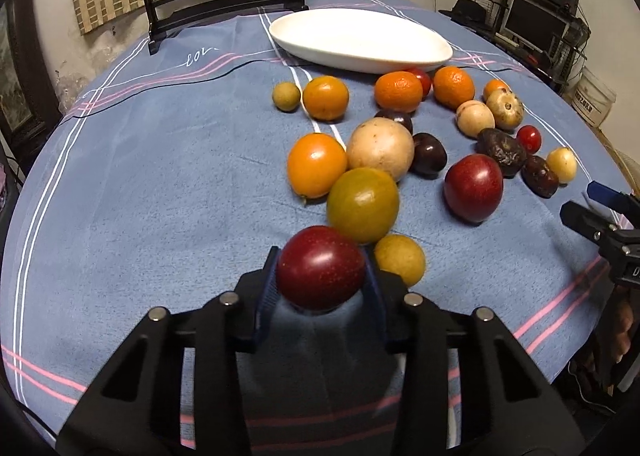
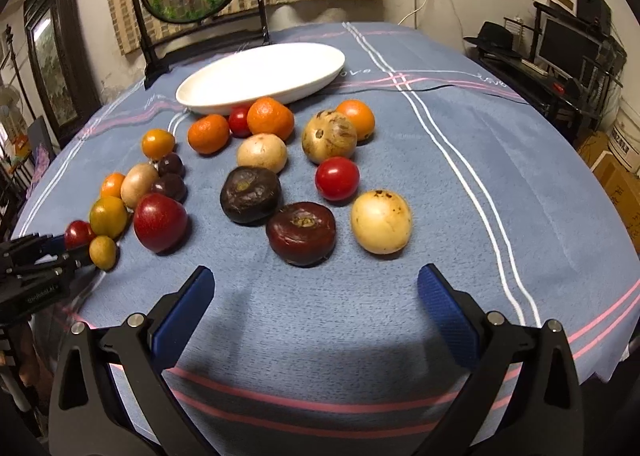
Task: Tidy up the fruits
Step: 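Reach the left tool to the large red plum and close on it, then grasp the cream round fruit with the right tool while the left tool holds the red plum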
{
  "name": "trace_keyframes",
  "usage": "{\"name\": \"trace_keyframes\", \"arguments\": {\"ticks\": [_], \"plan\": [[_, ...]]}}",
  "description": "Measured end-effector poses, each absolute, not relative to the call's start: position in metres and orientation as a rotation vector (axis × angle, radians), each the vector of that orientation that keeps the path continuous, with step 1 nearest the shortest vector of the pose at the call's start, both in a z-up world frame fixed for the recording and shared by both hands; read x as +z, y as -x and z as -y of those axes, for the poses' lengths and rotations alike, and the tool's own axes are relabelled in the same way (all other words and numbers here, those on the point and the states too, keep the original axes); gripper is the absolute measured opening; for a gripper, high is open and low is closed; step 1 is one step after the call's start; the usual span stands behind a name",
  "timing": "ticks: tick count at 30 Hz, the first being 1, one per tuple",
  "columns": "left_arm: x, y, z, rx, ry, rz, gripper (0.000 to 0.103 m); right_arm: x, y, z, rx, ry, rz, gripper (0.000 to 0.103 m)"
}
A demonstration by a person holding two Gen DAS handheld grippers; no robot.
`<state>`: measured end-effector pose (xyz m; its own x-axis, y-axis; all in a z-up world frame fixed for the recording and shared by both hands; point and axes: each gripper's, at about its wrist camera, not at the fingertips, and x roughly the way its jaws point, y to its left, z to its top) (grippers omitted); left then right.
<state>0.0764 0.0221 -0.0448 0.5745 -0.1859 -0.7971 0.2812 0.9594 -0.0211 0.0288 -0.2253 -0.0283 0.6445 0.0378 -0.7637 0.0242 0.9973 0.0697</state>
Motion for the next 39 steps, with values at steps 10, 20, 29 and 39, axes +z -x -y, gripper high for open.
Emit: {"name": "trace_keyframes", "arguments": {"ticks": [10,20,29,39], "plan": [[-0.046,-0.072,-0.026,-0.265,-0.079,-0.908,0.039,-0.024,-0.040,0.229,0.026,0.020,-0.866,0.099],[-0.047,-0.072,-0.029,-0.268,-0.064,-0.900,0.039,-0.018,-0.037,0.261,-0.008,0.027,-0.881,0.082],[-0.047,-0.072,-0.026,-0.258,-0.089,-0.902,0.040,-0.039,-0.062,0.266,0.036,-0.027,-0.924,0.047],[-0.044,-0.074,-0.025,-0.260,-0.101,-0.900,0.039,-0.028,-0.061,0.271,0.072,-0.100,-0.898,0.036]]}}
